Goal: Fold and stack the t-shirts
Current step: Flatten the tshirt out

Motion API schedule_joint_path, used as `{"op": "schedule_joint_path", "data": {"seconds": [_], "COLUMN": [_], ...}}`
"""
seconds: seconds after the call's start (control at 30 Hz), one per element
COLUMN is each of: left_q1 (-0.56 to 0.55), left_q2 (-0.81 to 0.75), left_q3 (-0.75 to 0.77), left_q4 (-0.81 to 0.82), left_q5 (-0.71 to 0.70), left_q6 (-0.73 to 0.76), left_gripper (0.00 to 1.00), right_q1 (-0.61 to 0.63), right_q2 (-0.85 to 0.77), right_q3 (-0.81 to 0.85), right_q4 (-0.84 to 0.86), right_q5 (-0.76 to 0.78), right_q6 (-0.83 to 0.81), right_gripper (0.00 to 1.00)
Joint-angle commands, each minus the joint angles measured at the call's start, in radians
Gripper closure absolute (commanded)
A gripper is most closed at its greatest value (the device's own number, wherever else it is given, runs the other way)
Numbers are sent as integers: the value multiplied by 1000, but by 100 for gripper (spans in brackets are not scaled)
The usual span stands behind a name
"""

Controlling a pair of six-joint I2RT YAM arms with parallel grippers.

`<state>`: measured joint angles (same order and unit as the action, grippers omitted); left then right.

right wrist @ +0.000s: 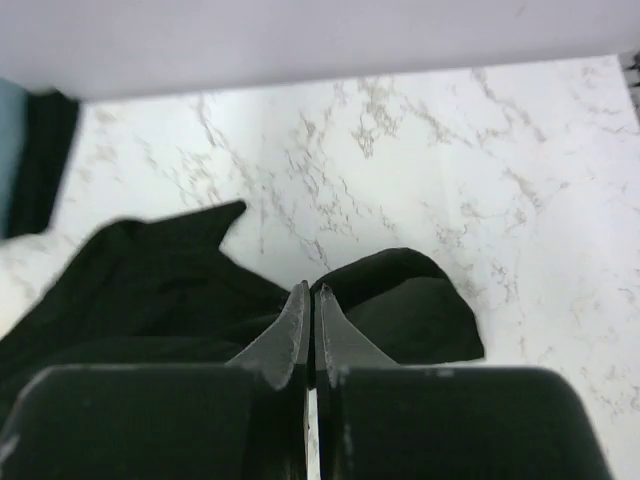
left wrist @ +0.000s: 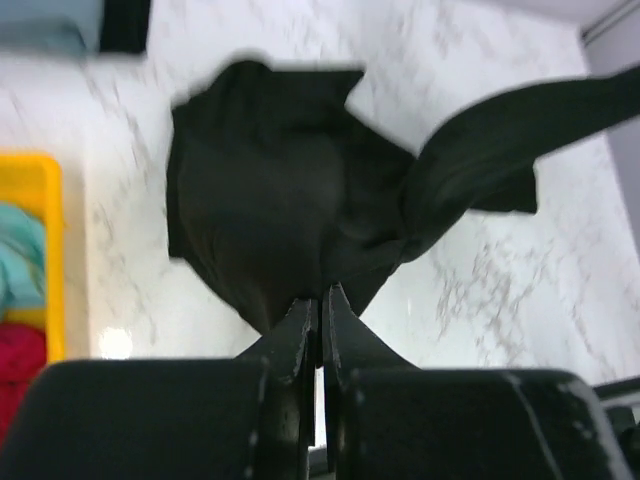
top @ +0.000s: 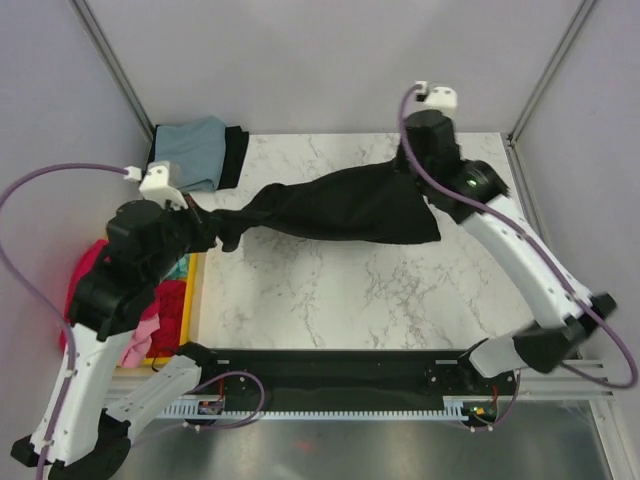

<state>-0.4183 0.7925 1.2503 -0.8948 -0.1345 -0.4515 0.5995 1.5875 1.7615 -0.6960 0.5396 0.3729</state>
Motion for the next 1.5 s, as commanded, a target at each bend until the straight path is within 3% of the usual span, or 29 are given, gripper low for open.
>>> {"op": "schedule_joint_path", "data": {"seconds": [0.0,0.23,0.37,0.53,0.63,0.73,0.9,0.97,1.03,1.07,1.13,1.17,1.2,1.23,1.27,1.3,1.33,1.47], "left_q1": [1,1,1,3,3,1,4,36,111,133,177,188,205,210,213,210,208,197], "left_q2": [-3,4,-25,-29,22,149,457,575,787,857,1132,1256,1368,1478,1488,1490,1469,1389], "left_q3": [173,423,538,587,598,642,733,787,858,885,1027,1116,1369,1371,1342,1280,1234,1014], "left_q4": [2,42,100,195,220,229,247,247,249,252,215,162,14,11,20,33,49,117], "left_q5": [-85,1,157,308,360,331,196,182,200,202,190,202,225,257,269,279,282,233], "left_q6": [147,284,399,511,554,576,623,629,573,561,499,473,461,380,358,340,320,321], "left_gripper": [98,98,98,98,98,98,98,96,95,93,33,8,1,0,0,0,0,0], "right_q1": [0,0,2,2,0,0,-10,-147,-249,-327,-388,-400,-411,-423,-426,-429,-431,-429], "right_q2": [-267,-664,-872,-1003,-1014,-939,-531,-334,-198,-40,216,305,397,577,648,699,735,660], "right_q3": [-68,-204,-266,-318,-339,-333,-261,-243,-189,-159,-42,16,176,278,373,479,484,298], "right_q4": [-14,59,119,187,233,288,360,386,360,343,299,268,221,82,14,-44,-40,58], "right_q5": [69,16,-36,-66,6,113,397,302,219,194,168,108,73,60,71,45,30,17], "right_q6": [-11,-127,-196,-238,-270,-317,-485,-462,-323,-278,-203,-186,-172,-161,-151,-146,-147,-143], "right_gripper": [100,100,100,100,100,100,100,100,100,100,100,98,79,32,7,2,2,2]}}
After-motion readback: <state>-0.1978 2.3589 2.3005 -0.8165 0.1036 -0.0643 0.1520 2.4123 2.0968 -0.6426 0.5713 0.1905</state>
